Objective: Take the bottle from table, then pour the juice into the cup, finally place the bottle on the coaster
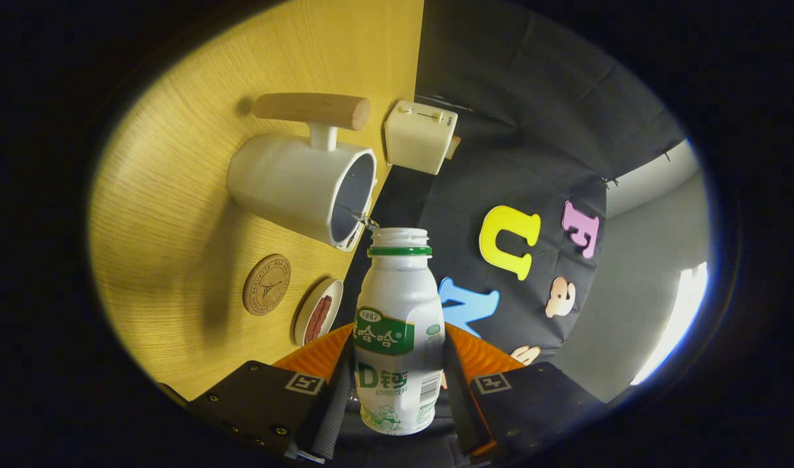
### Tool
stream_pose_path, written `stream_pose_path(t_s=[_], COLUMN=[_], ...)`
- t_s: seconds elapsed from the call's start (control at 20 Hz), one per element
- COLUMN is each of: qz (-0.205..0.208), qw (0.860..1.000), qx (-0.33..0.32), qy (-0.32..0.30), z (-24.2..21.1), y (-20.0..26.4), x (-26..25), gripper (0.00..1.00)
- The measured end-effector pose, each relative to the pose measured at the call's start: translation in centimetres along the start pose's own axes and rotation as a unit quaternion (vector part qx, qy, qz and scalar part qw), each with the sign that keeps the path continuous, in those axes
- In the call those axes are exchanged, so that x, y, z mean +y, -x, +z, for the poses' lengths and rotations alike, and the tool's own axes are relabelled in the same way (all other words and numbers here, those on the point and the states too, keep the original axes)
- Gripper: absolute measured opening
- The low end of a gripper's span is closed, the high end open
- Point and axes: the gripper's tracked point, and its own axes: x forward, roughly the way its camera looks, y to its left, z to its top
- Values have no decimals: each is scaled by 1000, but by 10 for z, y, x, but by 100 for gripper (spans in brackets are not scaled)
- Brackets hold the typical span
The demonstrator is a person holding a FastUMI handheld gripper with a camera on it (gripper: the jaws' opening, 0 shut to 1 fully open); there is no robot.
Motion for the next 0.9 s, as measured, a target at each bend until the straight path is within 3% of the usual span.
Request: stream_pose_path(t_s=[0.9], qz=[6], qw=[999], qx=[-1], qy=[42], z=[11], y=[-2], x=[8], gripper=[68])
